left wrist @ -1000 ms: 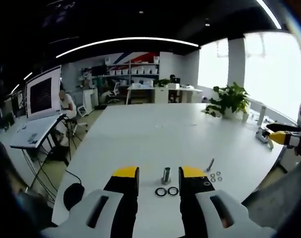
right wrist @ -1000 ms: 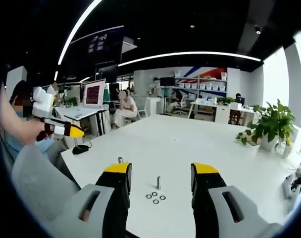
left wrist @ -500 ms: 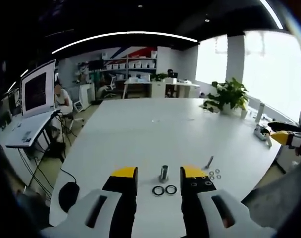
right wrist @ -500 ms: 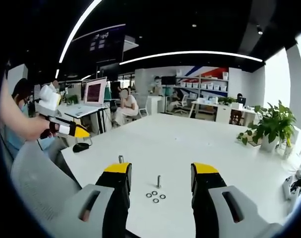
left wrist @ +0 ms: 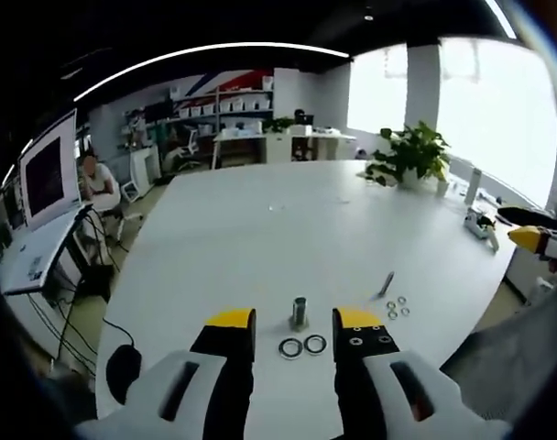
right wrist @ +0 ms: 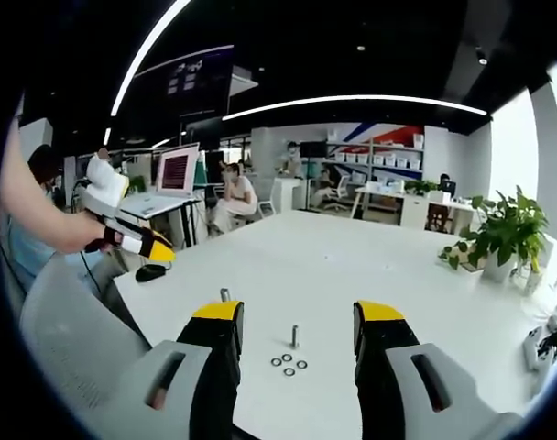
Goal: Place the washer onto the threaded stud by aligning its center hole with the stud, sliding it down to the base, and recovering from edge contact or off-axis alignment until the washer reaches the visible bottom stop.
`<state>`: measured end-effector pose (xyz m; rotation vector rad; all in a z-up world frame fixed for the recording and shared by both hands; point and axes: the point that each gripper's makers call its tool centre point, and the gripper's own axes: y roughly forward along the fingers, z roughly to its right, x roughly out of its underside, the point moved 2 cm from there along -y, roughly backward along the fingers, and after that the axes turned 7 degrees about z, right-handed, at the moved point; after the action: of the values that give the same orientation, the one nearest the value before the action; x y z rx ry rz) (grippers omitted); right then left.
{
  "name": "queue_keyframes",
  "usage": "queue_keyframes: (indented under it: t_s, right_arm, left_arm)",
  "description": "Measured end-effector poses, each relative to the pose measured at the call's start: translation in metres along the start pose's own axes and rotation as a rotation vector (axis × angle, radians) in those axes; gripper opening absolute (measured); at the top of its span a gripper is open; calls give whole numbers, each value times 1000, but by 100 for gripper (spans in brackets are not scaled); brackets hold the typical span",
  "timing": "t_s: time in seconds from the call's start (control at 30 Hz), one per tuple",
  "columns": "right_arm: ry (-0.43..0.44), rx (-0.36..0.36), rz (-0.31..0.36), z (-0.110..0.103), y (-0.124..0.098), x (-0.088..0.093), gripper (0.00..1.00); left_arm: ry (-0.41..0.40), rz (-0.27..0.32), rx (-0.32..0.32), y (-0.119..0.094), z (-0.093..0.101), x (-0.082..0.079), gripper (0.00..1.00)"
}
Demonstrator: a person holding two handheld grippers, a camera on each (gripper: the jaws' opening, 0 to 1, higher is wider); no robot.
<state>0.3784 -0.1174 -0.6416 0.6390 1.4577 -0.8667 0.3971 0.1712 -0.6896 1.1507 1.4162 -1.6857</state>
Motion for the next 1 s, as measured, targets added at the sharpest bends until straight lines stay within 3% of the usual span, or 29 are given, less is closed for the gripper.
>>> queue_keyframes:
  t_s: [0.37,0.73,1.0]
  right_arm:
    - [-2,4,0,1,0,0,50]
    - [-6,4,-1,1,0,0,50]
    - [-9,6,-3,2,0,1,50]
  left_arm:
    - [47,-60,38,18,1,0,32]
    - [87,-146,81,31,5,13,32]
    - [109,-171,96,36,4,13,32]
